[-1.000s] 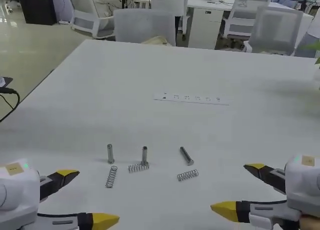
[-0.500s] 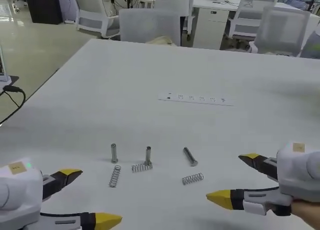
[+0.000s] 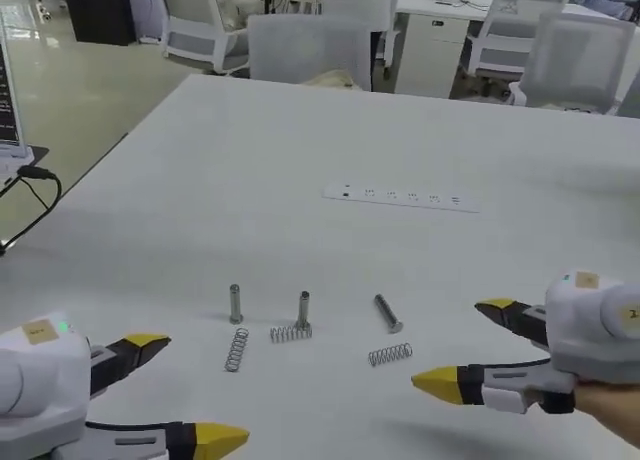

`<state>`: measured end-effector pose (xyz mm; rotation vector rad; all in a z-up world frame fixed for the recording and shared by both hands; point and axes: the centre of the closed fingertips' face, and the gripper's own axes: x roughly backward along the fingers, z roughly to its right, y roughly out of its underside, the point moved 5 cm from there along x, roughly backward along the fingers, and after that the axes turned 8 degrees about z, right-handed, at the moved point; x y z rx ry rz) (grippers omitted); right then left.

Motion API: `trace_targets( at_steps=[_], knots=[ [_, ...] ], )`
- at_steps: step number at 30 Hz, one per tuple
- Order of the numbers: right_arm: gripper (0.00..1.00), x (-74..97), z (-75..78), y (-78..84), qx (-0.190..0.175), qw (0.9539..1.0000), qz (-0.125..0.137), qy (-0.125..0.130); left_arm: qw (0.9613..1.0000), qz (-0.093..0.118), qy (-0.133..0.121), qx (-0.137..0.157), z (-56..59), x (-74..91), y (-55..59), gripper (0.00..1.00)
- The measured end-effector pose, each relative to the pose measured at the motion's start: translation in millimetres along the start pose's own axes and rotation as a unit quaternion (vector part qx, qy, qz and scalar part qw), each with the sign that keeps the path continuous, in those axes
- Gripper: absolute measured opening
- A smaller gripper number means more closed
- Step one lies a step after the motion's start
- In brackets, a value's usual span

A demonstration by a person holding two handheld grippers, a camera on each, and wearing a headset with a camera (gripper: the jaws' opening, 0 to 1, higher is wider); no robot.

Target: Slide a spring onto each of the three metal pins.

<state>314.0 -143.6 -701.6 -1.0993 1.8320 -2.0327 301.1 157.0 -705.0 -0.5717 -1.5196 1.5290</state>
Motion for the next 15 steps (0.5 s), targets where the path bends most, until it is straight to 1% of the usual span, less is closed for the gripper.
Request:
trace_targets(
  at_steps=[11, 15],
  knots=[
    [0.88, -15.3, 4.8, -8.1, 0.002, 1.0000, -0.005, -0.008, 1.0000, 0.000, 0.000, -0.001, -0.7, -0.3, -0.1, 0.86],
    [0.88, -21.0, 7.6, -13.6, 0.001, 0.9999, -0.003, -0.010, 1.0000, 0.000, 0.000, -0.001, -0.6, -0.3, -0.1, 0.86]
  ],
)
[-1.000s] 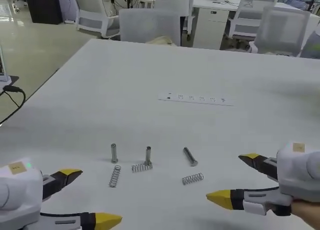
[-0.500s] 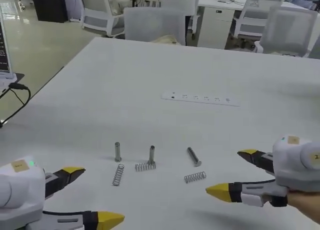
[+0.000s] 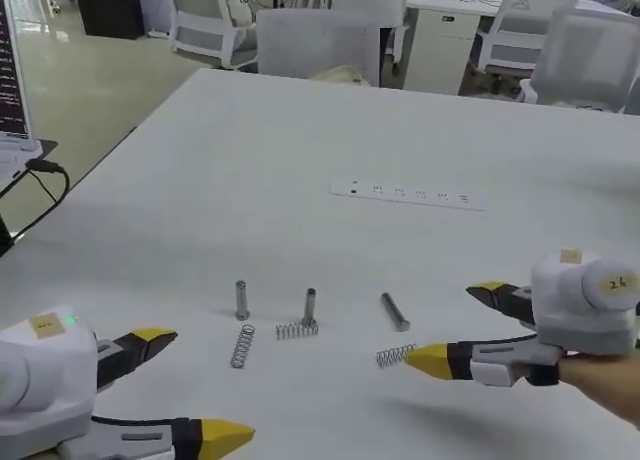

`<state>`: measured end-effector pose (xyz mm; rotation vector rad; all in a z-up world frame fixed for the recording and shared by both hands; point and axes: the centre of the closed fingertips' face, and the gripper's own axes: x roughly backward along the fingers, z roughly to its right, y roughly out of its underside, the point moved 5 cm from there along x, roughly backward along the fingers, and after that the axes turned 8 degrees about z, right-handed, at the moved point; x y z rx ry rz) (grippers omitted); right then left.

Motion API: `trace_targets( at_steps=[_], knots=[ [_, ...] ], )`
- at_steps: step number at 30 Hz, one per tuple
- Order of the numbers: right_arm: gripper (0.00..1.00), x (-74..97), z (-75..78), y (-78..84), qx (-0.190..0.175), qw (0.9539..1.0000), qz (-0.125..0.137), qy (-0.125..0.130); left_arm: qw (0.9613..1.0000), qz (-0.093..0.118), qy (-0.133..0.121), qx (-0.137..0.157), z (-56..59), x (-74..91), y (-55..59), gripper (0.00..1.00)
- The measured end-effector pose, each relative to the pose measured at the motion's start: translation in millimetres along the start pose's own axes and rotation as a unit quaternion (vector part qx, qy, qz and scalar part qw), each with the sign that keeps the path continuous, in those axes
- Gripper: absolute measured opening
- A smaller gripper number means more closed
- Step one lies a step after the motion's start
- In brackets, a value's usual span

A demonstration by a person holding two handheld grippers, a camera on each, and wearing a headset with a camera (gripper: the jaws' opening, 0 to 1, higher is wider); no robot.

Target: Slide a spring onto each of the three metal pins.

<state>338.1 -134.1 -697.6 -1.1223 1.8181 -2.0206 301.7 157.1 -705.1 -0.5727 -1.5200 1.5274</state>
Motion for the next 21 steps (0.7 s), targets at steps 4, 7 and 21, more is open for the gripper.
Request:
trace_targets(
  at_steps=[4, 7, 21],
  knots=[
    [0.87, -5.1, 2.6, -3.6, 0.003, 1.0000, -0.003, -0.001, 1.0000, 0.001, -0.002, 0.000, -0.9, 0.6, -0.2, 0.86],
    [0.87, -8.2, 4.1, -4.7, 0.004, 1.0000, -0.005, -0.003, 1.0000, 0.002, -0.002, 0.001, -1.4, 0.8, -0.4, 0.86],
    [0.85, -28.9, 10.4, -8.1, 0.010, 0.9994, -0.032, -0.013, 1.0000, 0.007, -0.002, 0.003, 0.1, 0.5, -2.5, 0.86]
  ],
)
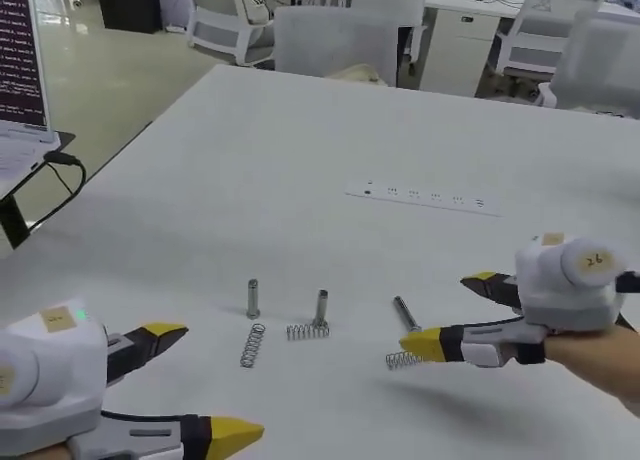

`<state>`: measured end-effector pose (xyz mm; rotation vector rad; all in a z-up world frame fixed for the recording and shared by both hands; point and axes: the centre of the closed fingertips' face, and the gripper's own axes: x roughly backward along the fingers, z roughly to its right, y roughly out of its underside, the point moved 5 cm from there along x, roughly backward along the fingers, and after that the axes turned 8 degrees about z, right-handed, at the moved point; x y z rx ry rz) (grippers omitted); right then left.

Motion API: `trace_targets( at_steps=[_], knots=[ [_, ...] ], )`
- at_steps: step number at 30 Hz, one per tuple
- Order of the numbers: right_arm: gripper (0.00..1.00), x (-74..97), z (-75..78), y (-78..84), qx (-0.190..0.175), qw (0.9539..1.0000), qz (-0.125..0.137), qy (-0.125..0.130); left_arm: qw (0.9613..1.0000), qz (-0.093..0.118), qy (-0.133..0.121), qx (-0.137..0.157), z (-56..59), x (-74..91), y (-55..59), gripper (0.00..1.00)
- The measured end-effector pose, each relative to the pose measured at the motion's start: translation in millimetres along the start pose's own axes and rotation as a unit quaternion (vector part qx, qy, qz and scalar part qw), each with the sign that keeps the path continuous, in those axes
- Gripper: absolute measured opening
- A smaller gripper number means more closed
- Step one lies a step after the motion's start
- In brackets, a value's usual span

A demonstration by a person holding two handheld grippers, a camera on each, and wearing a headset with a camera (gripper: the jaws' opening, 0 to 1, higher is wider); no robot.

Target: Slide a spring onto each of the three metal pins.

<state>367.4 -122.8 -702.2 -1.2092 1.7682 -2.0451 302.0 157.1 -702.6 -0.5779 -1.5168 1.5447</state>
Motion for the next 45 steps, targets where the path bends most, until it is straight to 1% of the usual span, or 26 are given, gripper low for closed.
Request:
trace_targets(
  at_steps=[9, 16, 22, 24, 31, 35, 36, 40, 42, 45],
  knots=[
    [0.83, -11.0, 3.7, 0.3, 0.000, 0.9999, -0.015, 0.000, 1.0000, 0.002, 0.001, 0.002, 0.5, -1.5, 0.1, 0.86],
    [0.80, -17.7, 5.7, -1.7, 0.000, 0.9997, -0.025, 0.002, 1.0000, 0.002, 0.005, 0.004, -0.9, -6.1, 0.5, 0.85],
    [0.78, -24.4, 10.3, -2.6, 0.001, 0.9994, -0.036, 0.002, 0.9999, 0.004, 0.009, 0.005, -3.0, -9.8, -0.4, 0.85],
    [0.77, -26.3, 14.3, -2.9, 0.001, 0.9992, -0.039, 0.005, 0.9999, 0.004, 0.010, 0.005, -3.4, -10.9, -0.5, 0.85],
    [0.69, -33.9, 17.9, -4.0, -0.002, 0.9985, -0.053, 0.008, 0.9999, 0.004, 0.011, 0.008, -4.9, -12.7, 0.8, 0.85],
    [0.62, -37.0, 20.4, -3.5, -0.008, 0.9982, -0.058, 0.013, 0.9999, 0.005, 0.011, 0.010, -6.4, -13.3, 1.8, 0.85],
    [0.60, -38.3, 22.2, -3.1, -0.009, 0.9978, -0.062, 0.018, 0.9999, 0.005, 0.010, 0.010, -6.7, -13.4, 1.9, 0.85],
    [0.52, -40.7, 21.9, -2.5, -0.013, 0.9972, -0.069, 0.023, 0.9999, 0.005, 0.011, 0.011, -7.1, -13.4, 2.4, 0.84],
    [0.48, -41.7, 23.7, -1.8, -0.009, 0.9970, -0.071, 0.028, 0.9999, 0.006, 0.011, 0.012, -7.1, -13.5, 2.3, 0.84],
    [0.44, -43.6, 25.4, 0.2, -0.014, 0.9963, -0.078, 0.032, 0.9998, 0.005, 0.011, 0.013, -7.7, -13.9, 3.3, 0.84]
  ],
)
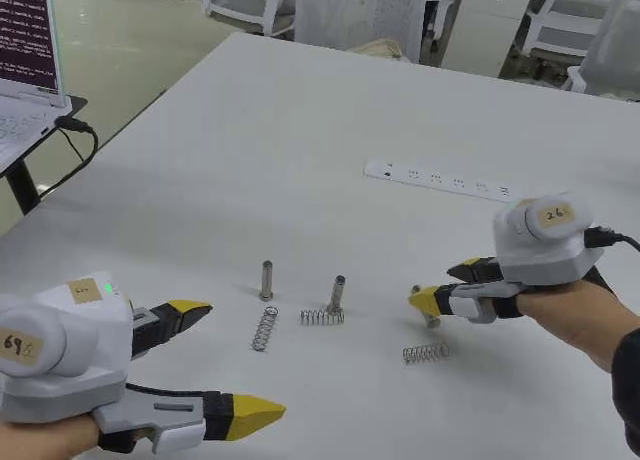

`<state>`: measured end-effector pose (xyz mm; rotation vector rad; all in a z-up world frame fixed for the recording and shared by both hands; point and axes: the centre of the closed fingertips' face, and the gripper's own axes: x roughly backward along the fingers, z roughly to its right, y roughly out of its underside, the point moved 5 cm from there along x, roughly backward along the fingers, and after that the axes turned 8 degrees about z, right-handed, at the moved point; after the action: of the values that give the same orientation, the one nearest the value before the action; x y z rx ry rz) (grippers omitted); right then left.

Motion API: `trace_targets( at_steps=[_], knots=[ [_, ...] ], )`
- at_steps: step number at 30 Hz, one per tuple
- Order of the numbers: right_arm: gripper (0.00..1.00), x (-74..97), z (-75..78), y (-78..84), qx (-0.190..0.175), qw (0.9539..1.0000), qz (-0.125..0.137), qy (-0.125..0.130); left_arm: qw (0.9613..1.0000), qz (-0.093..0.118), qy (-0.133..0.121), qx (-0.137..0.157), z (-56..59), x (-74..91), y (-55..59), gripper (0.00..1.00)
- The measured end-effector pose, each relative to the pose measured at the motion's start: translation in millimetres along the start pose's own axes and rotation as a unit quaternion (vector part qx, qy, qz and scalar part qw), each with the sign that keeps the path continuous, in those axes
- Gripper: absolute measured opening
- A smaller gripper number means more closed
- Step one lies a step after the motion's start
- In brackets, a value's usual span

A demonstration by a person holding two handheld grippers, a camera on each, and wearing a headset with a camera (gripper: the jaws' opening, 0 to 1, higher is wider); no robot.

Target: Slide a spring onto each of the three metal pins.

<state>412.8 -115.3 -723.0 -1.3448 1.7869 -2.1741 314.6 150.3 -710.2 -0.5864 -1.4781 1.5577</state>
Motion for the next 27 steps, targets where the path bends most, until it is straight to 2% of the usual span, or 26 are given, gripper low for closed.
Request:
trace_targets(
  at_steps=[12, 27],
  knots=[
    [0.28, -6.6, 1.1, -1.3, -0.005, 0.9996, -0.022, 0.014, 1.0000, 0.002, 0.000, 0.003, -0.3, -0.3, 1.0, 0.83],
    [0.20, -20.0, 3.5, 5.4, -0.008, 0.9978, -0.063, 0.018, 0.9999, 0.003, 0.002, 0.009, 0.4, -1.4, 1.7, 0.82]
  ],
)
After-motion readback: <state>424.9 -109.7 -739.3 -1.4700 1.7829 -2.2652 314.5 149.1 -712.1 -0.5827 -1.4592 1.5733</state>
